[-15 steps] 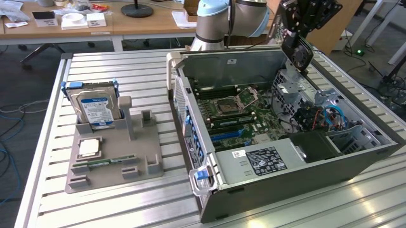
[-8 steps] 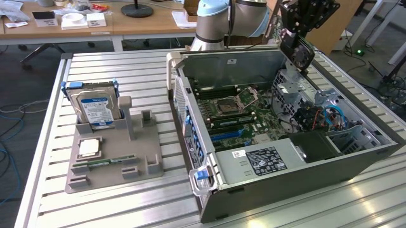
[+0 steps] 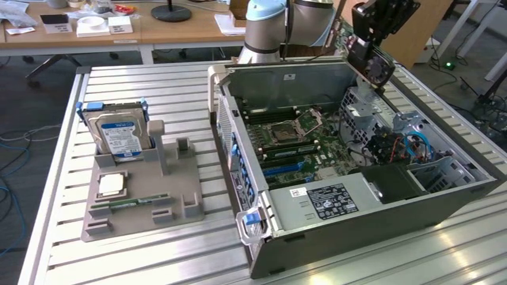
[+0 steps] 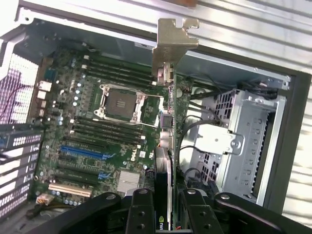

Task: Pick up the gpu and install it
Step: 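Insert the gpu into the slot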

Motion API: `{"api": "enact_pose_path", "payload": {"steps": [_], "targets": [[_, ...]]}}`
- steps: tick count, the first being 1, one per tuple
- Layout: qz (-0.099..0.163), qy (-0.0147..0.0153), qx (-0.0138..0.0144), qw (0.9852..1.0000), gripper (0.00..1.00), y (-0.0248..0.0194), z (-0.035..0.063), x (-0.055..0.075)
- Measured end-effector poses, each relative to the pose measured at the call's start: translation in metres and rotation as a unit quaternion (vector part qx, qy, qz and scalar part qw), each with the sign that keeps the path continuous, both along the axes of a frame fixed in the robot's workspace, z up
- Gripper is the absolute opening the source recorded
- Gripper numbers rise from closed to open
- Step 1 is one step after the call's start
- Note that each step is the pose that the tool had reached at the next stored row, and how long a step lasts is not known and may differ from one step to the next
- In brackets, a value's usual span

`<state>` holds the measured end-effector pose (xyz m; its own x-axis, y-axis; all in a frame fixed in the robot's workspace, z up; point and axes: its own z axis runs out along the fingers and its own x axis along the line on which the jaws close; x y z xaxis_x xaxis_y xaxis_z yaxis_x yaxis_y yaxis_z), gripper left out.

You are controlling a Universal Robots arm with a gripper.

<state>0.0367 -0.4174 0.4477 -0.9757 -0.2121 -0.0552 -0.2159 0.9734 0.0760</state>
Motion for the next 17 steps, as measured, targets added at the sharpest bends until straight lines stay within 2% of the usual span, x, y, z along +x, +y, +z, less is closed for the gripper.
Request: {"api": "enact_pose_path", "payload": {"steps": [5,9,13,17], "targets": [[0.044,0.0000,0.0000,0.9990,0.26,0.0000,-0.0002,0.0000],[0.081,0.0000,0.0000,0.9967,0.26,0.0000,-0.0004,0.0000],[0.117,0.0000,0.0000,0.9932,0.26,0.0000,-0.0005,0.0000],[0.153,0.0000,-0.0001,0.9882,0.26,0.0000,-0.0006,0.0000]]}}
